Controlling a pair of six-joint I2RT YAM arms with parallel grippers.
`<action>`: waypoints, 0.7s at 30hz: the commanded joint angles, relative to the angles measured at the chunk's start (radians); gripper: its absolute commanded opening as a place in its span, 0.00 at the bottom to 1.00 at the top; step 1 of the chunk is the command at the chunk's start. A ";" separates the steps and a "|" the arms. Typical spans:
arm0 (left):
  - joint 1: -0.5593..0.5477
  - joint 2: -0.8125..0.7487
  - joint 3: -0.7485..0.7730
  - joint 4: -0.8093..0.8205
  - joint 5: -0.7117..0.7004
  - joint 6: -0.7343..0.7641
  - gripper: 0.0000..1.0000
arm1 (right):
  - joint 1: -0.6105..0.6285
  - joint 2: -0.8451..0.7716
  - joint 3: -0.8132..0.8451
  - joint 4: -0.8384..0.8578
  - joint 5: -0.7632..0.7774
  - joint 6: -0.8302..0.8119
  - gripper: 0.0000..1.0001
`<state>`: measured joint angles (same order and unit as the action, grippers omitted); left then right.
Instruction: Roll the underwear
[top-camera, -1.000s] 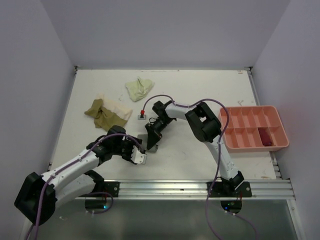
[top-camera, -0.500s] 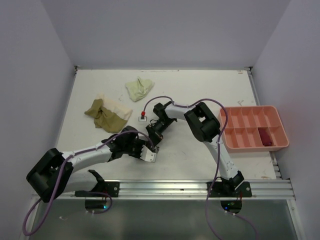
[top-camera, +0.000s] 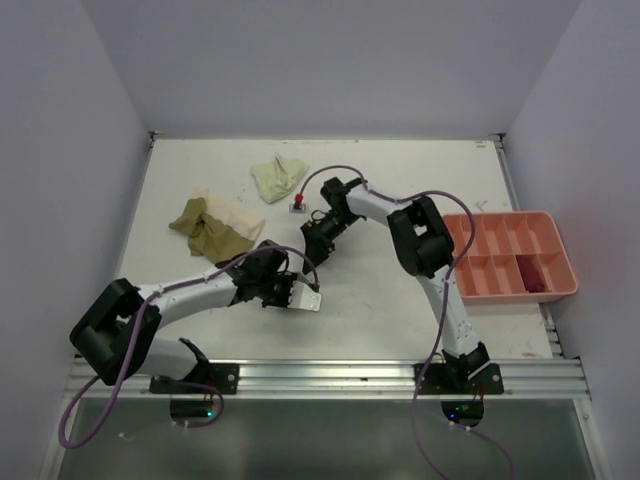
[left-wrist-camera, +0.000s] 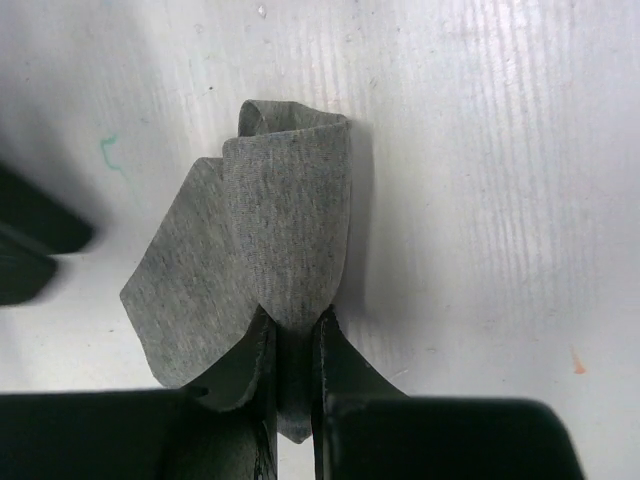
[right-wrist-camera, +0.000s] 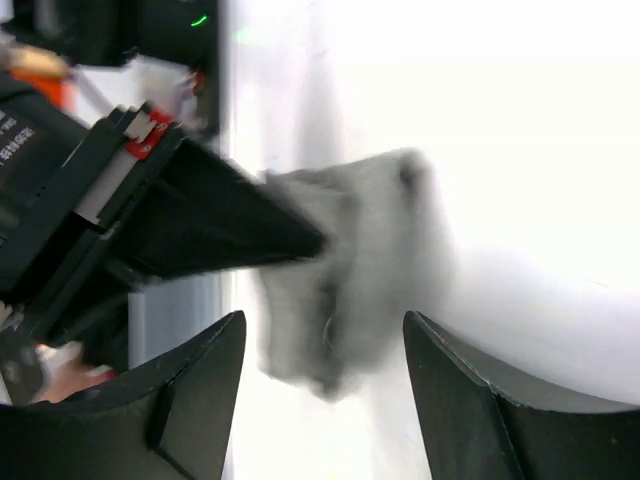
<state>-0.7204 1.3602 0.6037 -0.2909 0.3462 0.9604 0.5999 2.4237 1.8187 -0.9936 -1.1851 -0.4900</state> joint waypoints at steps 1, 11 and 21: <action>-0.004 0.062 0.014 -0.232 0.088 -0.071 0.00 | -0.139 -0.104 0.099 0.078 0.131 0.019 0.69; 0.137 0.480 0.380 -0.605 0.361 0.046 0.00 | -0.227 -0.463 -0.082 0.117 0.334 -0.107 0.61; 0.242 0.905 0.725 -0.872 0.413 0.107 0.00 | -0.137 -0.948 -0.525 0.277 0.589 -0.277 0.36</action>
<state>-0.4595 2.1284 1.3373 -1.1339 0.9398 0.9806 0.4122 1.5726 1.3476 -0.7818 -0.7433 -0.6678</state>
